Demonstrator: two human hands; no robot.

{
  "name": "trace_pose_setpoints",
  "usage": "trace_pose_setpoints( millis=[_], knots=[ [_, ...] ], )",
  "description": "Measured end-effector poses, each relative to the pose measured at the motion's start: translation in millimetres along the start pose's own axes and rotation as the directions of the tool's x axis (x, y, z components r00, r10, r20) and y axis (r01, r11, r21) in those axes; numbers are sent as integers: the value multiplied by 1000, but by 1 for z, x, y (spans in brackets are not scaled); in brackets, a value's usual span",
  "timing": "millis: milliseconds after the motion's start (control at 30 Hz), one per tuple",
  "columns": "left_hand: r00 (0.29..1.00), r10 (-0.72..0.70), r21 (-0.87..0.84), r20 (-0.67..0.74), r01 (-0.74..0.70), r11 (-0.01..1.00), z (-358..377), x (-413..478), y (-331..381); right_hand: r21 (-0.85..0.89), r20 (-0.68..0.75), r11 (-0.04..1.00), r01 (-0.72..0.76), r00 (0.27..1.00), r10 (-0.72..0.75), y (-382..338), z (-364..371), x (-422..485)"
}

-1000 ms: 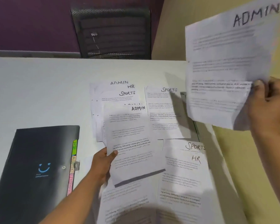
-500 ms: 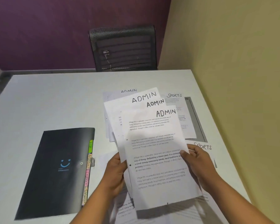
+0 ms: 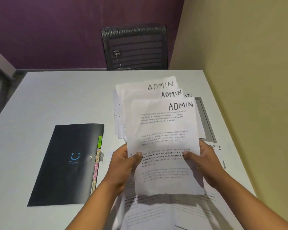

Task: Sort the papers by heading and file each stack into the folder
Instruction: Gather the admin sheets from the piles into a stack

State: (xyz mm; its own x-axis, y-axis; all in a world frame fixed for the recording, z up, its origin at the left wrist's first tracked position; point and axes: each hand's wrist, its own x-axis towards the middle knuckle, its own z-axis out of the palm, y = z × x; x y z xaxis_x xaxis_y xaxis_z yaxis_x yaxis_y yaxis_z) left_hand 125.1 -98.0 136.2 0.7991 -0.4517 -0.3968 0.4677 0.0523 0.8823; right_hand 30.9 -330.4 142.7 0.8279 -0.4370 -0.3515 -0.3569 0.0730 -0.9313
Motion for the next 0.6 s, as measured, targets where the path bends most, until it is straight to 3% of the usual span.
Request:
trace_pose_setpoints(
  millis=[300, 400, 600],
  knots=[
    [932, 356, 271, -64, -327, 905, 3, 7, 10, 22, -120, 990, 140, 983, -137, -12, 14, 2],
    [923, 372, 312, -99, -327, 892, 3, 5, 3, 33, -108, 986, 161, 982, -157, -8, 18, -2],
    [945, 320, 359, -75, -274, 892, 3, 4, -16, -110, -137, 993, -40, 990, 24, 23, 14, 4]
  ],
)
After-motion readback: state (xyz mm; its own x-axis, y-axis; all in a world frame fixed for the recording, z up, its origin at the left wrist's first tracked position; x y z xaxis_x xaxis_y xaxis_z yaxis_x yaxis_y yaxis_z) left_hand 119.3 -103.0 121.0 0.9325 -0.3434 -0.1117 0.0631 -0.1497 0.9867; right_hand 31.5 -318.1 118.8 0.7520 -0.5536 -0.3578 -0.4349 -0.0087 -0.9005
